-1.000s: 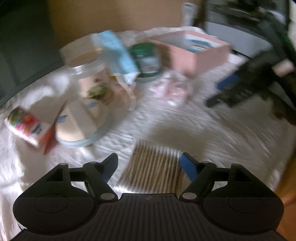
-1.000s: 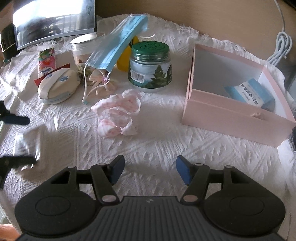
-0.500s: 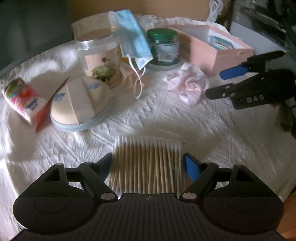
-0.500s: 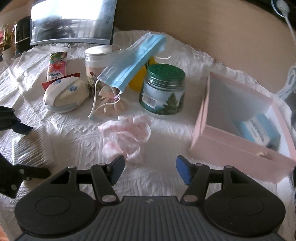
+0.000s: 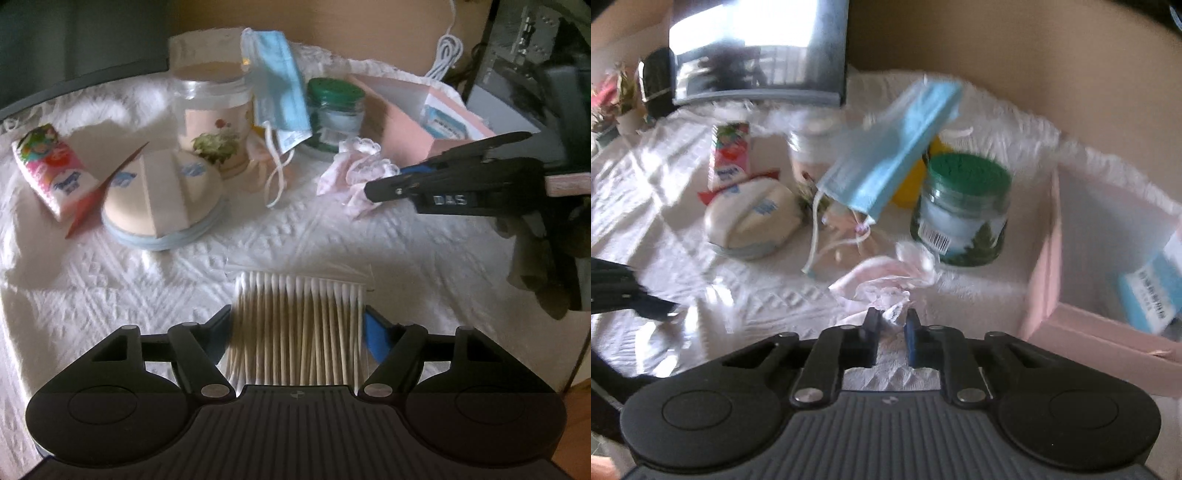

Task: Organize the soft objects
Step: 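Carry the swabs and pink cloth over the pink box and open both grippers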

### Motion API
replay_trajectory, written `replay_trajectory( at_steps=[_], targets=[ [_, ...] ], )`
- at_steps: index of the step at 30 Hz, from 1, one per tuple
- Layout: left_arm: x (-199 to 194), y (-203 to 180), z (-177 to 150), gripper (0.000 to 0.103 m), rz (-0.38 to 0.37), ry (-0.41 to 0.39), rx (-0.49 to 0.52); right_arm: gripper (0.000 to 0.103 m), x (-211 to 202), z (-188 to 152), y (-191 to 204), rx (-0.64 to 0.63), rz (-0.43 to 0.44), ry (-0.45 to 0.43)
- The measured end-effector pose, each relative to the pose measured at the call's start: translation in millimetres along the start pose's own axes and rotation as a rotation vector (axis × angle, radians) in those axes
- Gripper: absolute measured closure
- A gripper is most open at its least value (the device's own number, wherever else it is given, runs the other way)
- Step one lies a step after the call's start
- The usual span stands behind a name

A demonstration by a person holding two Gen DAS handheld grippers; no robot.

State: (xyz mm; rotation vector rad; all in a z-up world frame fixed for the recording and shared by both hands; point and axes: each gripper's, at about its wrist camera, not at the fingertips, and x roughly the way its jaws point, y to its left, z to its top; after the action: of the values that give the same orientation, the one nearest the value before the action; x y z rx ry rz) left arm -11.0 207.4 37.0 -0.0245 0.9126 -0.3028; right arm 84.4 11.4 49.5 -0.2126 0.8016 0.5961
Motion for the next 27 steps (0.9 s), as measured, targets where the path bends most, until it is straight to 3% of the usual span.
replay_trajectory(
  at_steps=[9,17,21,27],
  targets=[
    [10,-41,24,0.026,-0.119,-0.021,0.087,0.091,-83,-19,-27,0.050,-0.069,-0.107],
    [26,-94,46,0.026,-0.276,0.010,0.203,0.091,-133,-54,-63,0.114,-0.180,-0.067],
    [20,-110,89,0.026,-0.350,-0.061,0.187,0.091,-162,-52,-85,0.154,-0.269,-0.122],
    [20,-134,194,0.026,-0.365,-0.254,0.253,0.091,-176,-16,-109,0.149,-0.340,-0.250]
  ],
)
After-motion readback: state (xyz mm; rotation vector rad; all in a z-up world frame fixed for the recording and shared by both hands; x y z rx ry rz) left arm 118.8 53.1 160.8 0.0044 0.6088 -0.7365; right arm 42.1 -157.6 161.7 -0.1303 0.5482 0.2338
